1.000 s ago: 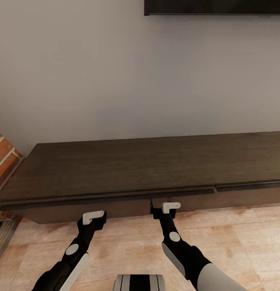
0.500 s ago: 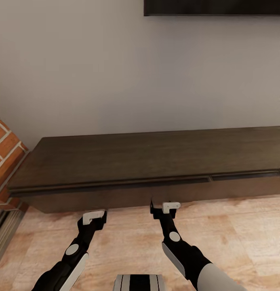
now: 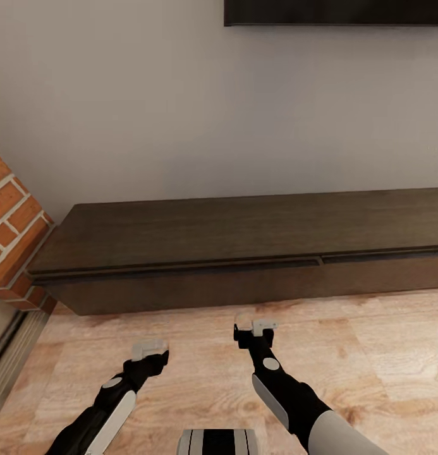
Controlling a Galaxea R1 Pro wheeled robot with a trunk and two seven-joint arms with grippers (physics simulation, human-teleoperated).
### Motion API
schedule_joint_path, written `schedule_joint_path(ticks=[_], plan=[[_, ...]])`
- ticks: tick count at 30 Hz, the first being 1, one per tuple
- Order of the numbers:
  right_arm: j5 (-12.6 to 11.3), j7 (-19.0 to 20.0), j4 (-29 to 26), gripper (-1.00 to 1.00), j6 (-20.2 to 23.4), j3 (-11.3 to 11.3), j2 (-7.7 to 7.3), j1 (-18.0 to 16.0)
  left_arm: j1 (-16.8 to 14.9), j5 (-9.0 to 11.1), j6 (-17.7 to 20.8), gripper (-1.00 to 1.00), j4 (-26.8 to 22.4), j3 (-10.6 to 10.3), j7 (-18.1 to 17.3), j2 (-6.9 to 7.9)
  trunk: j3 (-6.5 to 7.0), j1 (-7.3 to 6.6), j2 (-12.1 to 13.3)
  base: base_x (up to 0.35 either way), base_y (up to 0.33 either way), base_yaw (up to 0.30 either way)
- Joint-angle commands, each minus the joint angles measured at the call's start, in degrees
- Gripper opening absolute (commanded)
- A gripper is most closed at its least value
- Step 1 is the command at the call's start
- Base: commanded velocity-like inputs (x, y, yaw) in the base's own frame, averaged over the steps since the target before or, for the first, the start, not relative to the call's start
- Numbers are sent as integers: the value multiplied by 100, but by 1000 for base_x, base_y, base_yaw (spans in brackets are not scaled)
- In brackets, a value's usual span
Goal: Place each of the two pumpkins and all three candles from the living room inside a cabinet in the living room (use any cabinet), then make sure every cabinet is closed, and position the cauldron so it is next to a table in the living room.
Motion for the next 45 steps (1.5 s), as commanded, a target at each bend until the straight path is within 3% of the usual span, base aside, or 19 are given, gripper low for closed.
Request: schedule_joint_path(ticks=[1,3,6,10,15,20,29,32,35,45], plan=[[-274,-36,-4,100,87,36,-6,-9,-4,271,222,100,7,10,56,20,-4,-1,-2,-8,0,0],[-711,-36,-14,100,255,35,-33,-13,-4,579,619,100,24,72,53,82,-4,-1,-2,-4,0,0],[-1257,-35,-11,100,497,29,-59,-12,-2,785,962,100,105,111,43,217,18,-4,-1,-1,0,0],[-1428,-36,-18,100,912,33,-58,-8,-4,832,1112,100,192,133,48,224,107,-14,5,0,0,0],[-1477,-29,-7,100,1404,35,-57,-7,-4,831,1369,100,475,150,72,202,218,-27,11,0,0,0],[-1494,-20,30,100,1447,40,-55,-7,-4,805,1345,100,809,146,98,187,328,-40,18,0,0,0],[-1492,60,67,100,1420,42,-57,-7,-4,805,1283,100,959,142,102,158,528,-63,30,0,0,0],[-1493,67,67,100,1424,43,-57,-7,-8,805,1243,100,1125,191,102,130,582,-128,148,0,0,0],[-1496,69,68,100,1460,44,-55,-7,-12,805,949,100,1299,272,116,116,636,-194,268,0,0,0],[-1496,69,84,100,1458,44,-57,-7,-13,805,890,100,1319,309,120,115,815,-413,670,-124,0,0]])
